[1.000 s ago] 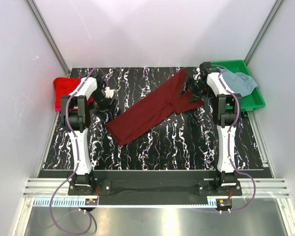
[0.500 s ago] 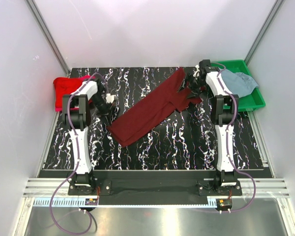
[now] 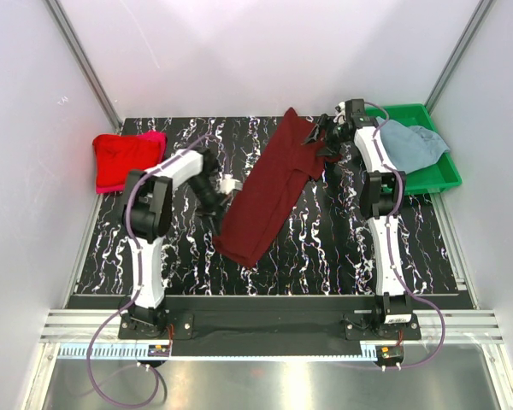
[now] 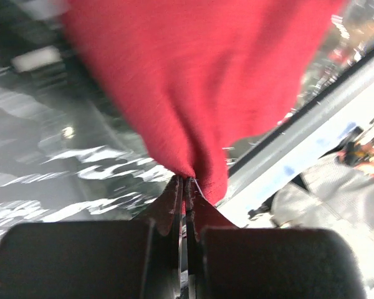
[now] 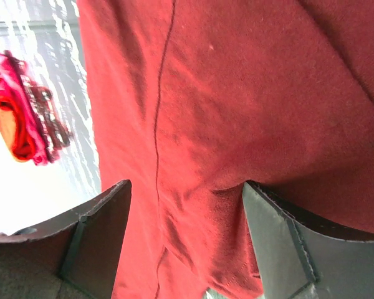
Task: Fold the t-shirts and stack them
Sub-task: Fold the tshirt
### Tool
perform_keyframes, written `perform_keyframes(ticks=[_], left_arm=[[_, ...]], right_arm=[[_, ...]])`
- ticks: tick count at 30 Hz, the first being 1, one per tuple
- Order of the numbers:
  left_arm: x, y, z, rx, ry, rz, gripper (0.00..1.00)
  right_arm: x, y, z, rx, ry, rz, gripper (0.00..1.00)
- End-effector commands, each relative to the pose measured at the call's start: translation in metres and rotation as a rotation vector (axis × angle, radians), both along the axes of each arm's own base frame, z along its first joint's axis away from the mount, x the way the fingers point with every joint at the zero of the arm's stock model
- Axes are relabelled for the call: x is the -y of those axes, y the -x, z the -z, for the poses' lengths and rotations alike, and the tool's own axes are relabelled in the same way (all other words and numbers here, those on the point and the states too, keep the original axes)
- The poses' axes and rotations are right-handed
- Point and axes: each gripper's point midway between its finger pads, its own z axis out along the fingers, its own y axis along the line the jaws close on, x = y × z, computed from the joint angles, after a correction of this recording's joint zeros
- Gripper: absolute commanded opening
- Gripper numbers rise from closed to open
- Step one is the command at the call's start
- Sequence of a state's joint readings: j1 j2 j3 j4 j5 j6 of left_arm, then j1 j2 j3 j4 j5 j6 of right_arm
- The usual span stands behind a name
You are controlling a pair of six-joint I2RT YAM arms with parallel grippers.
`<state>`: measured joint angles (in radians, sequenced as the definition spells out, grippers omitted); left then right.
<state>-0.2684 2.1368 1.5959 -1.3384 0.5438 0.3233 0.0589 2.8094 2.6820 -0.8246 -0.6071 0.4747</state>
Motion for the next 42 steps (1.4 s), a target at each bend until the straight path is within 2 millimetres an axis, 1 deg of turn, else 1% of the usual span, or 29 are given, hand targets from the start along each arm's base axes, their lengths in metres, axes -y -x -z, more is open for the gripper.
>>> perform_keyframes(ticks=[1,2,5,9,15,19,20,28,30,31,32,33,35,36,37,38,39,40,41,42], left_arm=[[0.025,0.047,-0.040,-0.114,0.039,0.101,0.00],[0.029,0.051,-0.041,-0.113,0.041,0.123,0.00],[0.044,0.063,-0.041,-0.117,0.042,0.188,0.00],[0.057,0.076,-0.044,-0.120,0.059,0.248,0.00],[0.077,0.097,-0.053,-0.136,0.110,0.332,0.00],[0.090,0.112,-0.053,-0.154,0.129,0.383,0.00],[0.092,0.114,-0.052,-0.163,0.127,0.388,0.00],[0.101,0.131,-0.046,-0.196,0.115,0.445,0.00],[0.101,0.131,-0.045,-0.187,0.106,0.455,0.00],[0.101,0.131,-0.047,-0.181,0.102,0.453,0.01],[0.100,0.128,-0.048,-0.165,0.092,0.457,0.12],[0.099,0.127,-0.049,-0.155,0.083,0.456,0.16],[0.095,0.122,-0.054,-0.107,0.067,0.466,0.27],[0.094,0.120,-0.056,-0.093,0.064,0.467,0.44],[0.091,0.118,-0.060,-0.066,0.065,0.469,0.53],[0.087,0.115,-0.061,-0.045,0.050,0.476,0.57],[0.086,0.113,-0.064,-0.029,0.051,0.477,0.58],[0.084,0.111,-0.068,-0.005,0.056,0.475,0.59],[0.081,0.106,-0.070,0.024,0.044,0.482,0.59],[0.079,0.103,-0.076,0.061,0.041,0.486,0.59]], right_arm=[[-0.006,-0.013,0.023,0.021,-0.008,0.013,0.80],[-0.007,-0.013,0.026,0.018,-0.013,0.013,0.80],[-0.011,-0.022,0.021,0.059,-0.031,0.018,0.80],[-0.015,-0.033,0.013,0.109,-0.051,0.025,0.80],[-0.016,-0.037,0.021,0.115,-0.058,0.028,0.80],[-0.018,-0.041,0.019,0.134,-0.069,0.029,0.80],[-0.021,-0.041,0.016,0.144,-0.072,0.024,0.79],[-0.030,-0.040,0.019,0.144,-0.096,0.005,0.79],[-0.030,-0.039,0.017,0.154,-0.090,-0.005,0.80],[-0.028,-0.040,0.012,0.167,-0.081,-0.010,0.79],[-0.028,-0.041,0.006,0.188,-0.072,-0.019,0.79],[-0.025,-0.042,-0.007,0.224,-0.046,-0.035,0.81],[-0.022,-0.043,-0.024,0.273,-0.009,-0.055,0.84],[-0.016,-0.043,-0.045,0.326,0.040,-0.075,0.89],[-0.013,-0.042,-0.056,0.351,0.070,-0.085,0.90],[-0.010,-0.039,-0.083,0.392,0.100,-0.096,0.92],[-0.005,-0.034,-0.092,0.422,0.148,-0.130,0.94],[0.002,-0.033,-0.101,0.442,0.197,-0.122,0.95],[0.009,-0.016,-0.120,0.440,0.230,-0.128,0.95],[0.015,-0.022,-0.141,0.555,0.277,-0.122,0.93]])
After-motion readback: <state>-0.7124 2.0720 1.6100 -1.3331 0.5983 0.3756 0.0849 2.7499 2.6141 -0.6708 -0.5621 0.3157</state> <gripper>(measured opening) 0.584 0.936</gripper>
